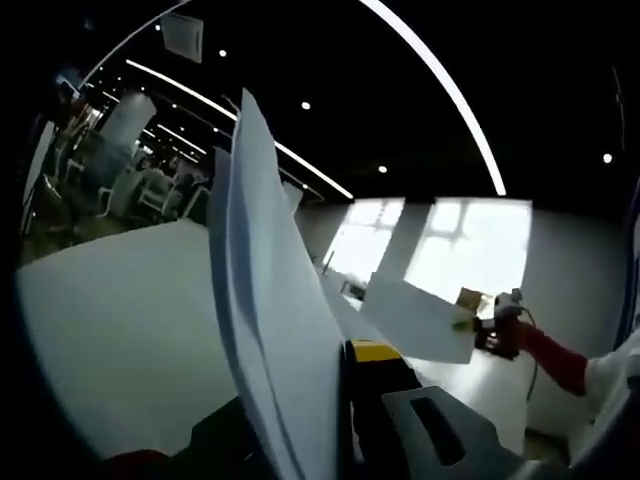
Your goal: Organize the stack of printing papers by aligning and flattening the scattered papers on the table
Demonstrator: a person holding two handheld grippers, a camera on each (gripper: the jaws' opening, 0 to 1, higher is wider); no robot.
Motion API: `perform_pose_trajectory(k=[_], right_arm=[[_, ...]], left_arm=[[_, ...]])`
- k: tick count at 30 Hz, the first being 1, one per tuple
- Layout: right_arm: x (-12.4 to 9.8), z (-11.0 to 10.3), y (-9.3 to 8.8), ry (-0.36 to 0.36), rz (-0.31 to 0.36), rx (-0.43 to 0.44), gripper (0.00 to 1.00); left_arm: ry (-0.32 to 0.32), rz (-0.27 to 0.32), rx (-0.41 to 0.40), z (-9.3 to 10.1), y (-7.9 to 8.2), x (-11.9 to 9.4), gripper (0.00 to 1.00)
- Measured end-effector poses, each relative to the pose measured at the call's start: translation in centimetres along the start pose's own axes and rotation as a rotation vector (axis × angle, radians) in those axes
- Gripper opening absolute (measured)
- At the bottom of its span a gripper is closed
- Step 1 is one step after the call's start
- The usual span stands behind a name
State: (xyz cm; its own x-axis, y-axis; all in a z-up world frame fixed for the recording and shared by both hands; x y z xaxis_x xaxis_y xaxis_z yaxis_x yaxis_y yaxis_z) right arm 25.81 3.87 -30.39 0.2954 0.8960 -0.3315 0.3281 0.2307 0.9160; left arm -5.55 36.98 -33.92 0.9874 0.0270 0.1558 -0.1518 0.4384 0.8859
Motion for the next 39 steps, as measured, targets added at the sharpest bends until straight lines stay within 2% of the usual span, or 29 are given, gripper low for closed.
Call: perform_pose_trajectory(k=[9, 27, 35, 39], right_arm=[[0.3, -0.2, -0.3, -0.003, 0.005, 0.020, 0.00], [0.1, -1.2, 0.0, -0.002, 0.015, 0.023, 0.00], [0.1, -1.7, 0.7, -0.001, 0.027, 0.003, 0.00], [-0.2, -2.4, 1.6, 0.008, 0.038, -0.007, 0.00]], left_arm=[[-0.008, 0.020, -0.007, 0.4, 0.4, -0.3, 0.07], [-0.007, 0.006, -0.015, 0.8, 0.1, -0.3, 0.07], [0.026, 0.003, -0.019, 0.5, 0.0, -0.2, 0.07], [0.065, 0.019, -0.042, -0.2, 0.2, 0.0, 0.07]])
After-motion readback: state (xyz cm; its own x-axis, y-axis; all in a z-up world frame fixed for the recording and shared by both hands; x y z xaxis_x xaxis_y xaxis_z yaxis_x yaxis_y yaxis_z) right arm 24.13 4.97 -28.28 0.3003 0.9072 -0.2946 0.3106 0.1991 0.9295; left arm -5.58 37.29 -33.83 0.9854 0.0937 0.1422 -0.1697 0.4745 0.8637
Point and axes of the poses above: the point that each gripper's makers call its tool centre point, and the gripper's own axes: x roughly forward along the fingers, z roughly to its right, y roughly out of its top, the point moved 2 cm from there along -x, roughly backward along the fingers
